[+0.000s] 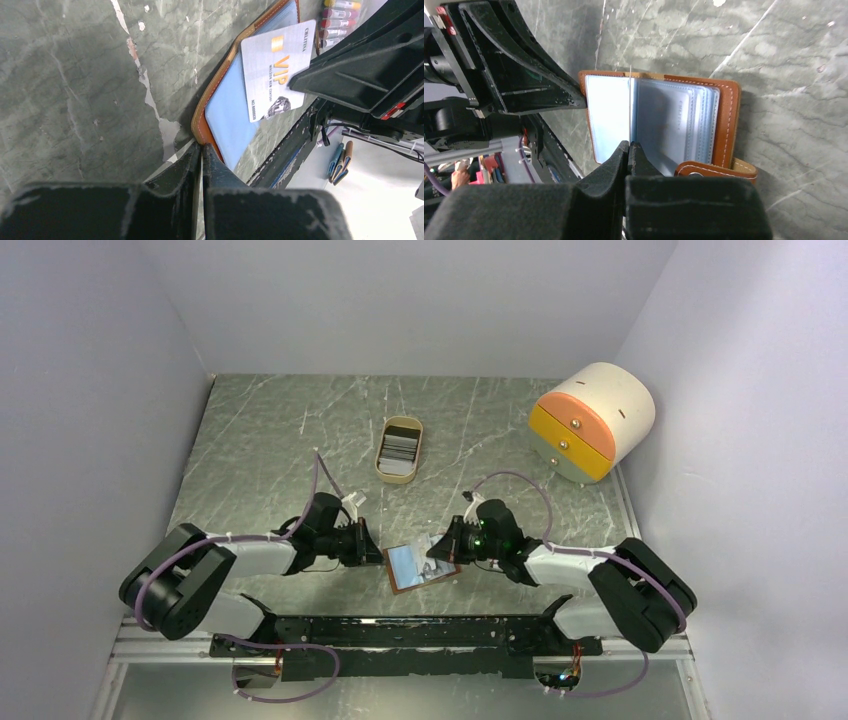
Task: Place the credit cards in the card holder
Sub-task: Insert the credit card into the card holder.
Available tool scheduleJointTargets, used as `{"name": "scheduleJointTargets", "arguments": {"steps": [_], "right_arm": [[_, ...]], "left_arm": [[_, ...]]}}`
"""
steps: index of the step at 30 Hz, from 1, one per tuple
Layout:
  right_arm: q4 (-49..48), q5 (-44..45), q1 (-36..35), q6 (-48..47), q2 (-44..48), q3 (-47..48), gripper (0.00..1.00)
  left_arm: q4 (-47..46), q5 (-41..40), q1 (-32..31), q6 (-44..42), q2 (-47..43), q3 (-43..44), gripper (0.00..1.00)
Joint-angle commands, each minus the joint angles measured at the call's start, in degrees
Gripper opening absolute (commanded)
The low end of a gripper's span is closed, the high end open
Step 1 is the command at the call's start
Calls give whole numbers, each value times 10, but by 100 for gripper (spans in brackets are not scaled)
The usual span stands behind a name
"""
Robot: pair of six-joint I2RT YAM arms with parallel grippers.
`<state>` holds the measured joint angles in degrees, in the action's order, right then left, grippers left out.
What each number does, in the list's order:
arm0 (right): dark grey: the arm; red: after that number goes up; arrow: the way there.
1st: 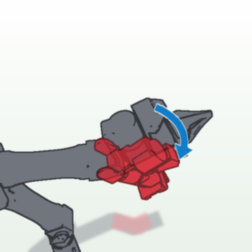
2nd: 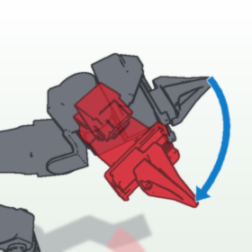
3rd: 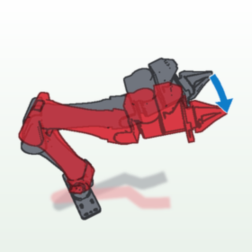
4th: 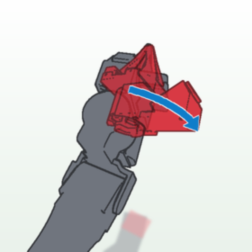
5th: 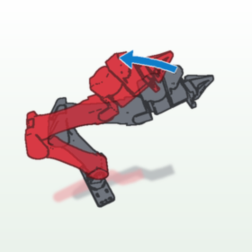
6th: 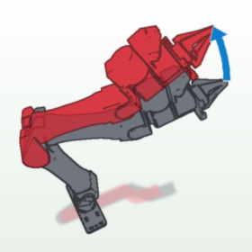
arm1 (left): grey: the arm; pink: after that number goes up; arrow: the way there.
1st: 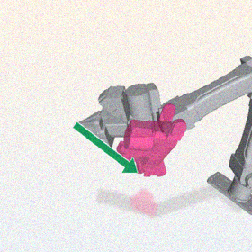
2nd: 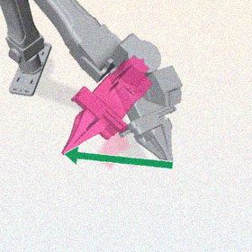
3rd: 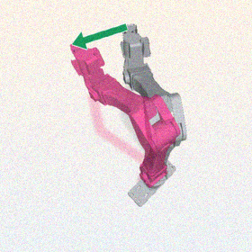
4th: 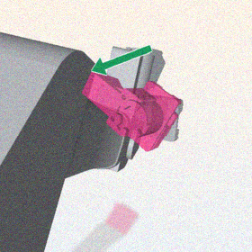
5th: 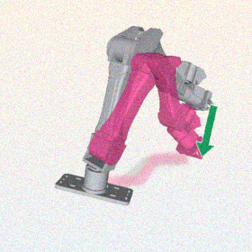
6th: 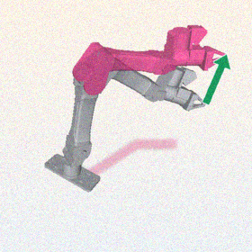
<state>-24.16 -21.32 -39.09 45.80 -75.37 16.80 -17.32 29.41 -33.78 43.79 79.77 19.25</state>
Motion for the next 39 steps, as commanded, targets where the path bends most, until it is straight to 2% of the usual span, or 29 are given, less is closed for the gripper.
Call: {"name": "scheduleJointTargets", "arguments": {"steps": [1, 8, 18, 23, 26, 29, 39], "right_arm": [[-17, 1, 16, -9, 10, -8, 0], [-12, -5, 24, -18, 2, -5, 0], [-94, -68, 24, 18, -48, -35, 0], [-71, -59, 24, 22, -35, -39, 0], [-56, -67, 24, 18, -35, -33, 4], [-25, -59, 24, 10, -30, -25, 0], [-6, -70, 24, 7, -42, -14, 0]], "left_arm": [[-2, 0, 5, -17, 7, 13, 9], [-15, 8, 6, -14, 21, 15, 9], [-7, -1, 7, -18, 28, 25, 9], [-6, -5, 7, -17, 28, 25, 9], [-9, -4, 7, -15, 27, 24, 9], [-4, -8, 8, -17, 30, 26, 9], [-8, -4, 8, -17, 38, 30, 9]]}}
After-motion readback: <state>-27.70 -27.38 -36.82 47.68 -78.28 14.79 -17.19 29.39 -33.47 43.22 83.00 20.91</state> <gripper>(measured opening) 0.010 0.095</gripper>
